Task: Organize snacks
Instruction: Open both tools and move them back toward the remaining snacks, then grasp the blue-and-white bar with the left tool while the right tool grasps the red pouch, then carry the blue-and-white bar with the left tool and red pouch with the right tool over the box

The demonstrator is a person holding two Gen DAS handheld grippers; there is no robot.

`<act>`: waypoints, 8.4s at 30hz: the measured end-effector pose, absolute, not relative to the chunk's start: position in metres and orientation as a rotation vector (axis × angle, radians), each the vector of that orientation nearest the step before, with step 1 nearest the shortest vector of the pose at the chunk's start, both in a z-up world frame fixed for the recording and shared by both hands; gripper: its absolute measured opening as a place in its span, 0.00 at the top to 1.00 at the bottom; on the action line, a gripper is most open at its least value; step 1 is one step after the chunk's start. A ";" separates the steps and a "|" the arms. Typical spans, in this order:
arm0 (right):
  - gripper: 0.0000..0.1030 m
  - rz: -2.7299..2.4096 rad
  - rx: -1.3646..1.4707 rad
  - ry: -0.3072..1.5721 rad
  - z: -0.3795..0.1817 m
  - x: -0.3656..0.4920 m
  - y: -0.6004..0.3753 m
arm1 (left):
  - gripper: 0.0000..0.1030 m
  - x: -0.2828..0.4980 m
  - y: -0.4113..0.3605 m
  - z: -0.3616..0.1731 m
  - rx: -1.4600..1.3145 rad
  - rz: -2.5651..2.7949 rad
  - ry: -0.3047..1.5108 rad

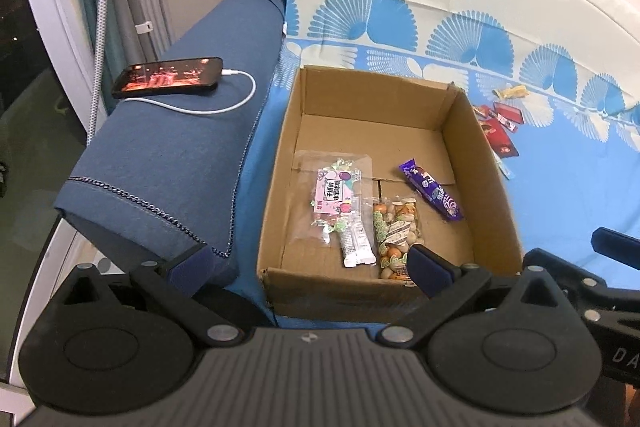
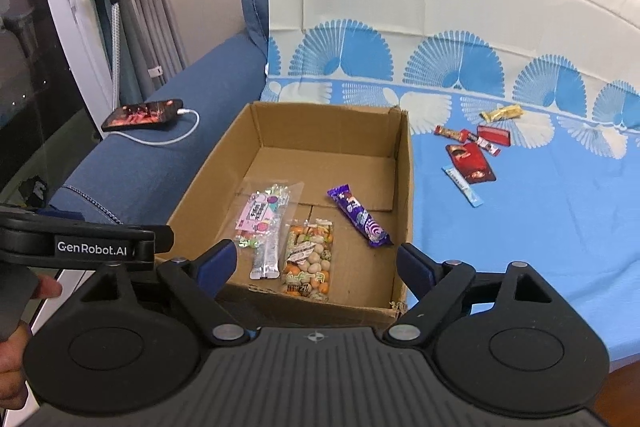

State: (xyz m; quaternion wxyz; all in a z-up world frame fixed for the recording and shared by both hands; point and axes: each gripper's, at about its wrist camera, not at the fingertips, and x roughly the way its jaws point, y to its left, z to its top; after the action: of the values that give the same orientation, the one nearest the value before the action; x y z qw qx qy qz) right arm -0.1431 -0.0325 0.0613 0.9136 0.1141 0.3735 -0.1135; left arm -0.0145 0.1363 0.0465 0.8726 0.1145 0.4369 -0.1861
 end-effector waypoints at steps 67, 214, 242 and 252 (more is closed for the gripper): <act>0.03 -0.538 0.428 0.767 -0.029 -0.090 -0.268 | 0.00 0.076 0.024 0.037 0.338 -0.261 1.007; 0.43 -0.242 0.178 0.648 0.081 -0.198 -0.042 | 0.82 -0.066 0.114 0.066 0.217 -0.607 0.918; 0.43 -0.243 0.171 0.684 0.073 -0.177 -0.044 | 0.82 -0.034 0.120 0.066 0.171 -0.557 0.926; 0.43 -0.247 0.168 0.689 0.071 -0.165 -0.045 | 0.82 -0.018 0.118 0.067 0.161 -0.550 0.922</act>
State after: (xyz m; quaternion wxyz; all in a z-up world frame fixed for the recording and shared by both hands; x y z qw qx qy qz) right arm -0.1654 -0.0449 0.0706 0.9304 0.0819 0.3364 -0.1204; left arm -0.0176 0.1180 0.0666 0.8563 0.0765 0.4388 -0.2615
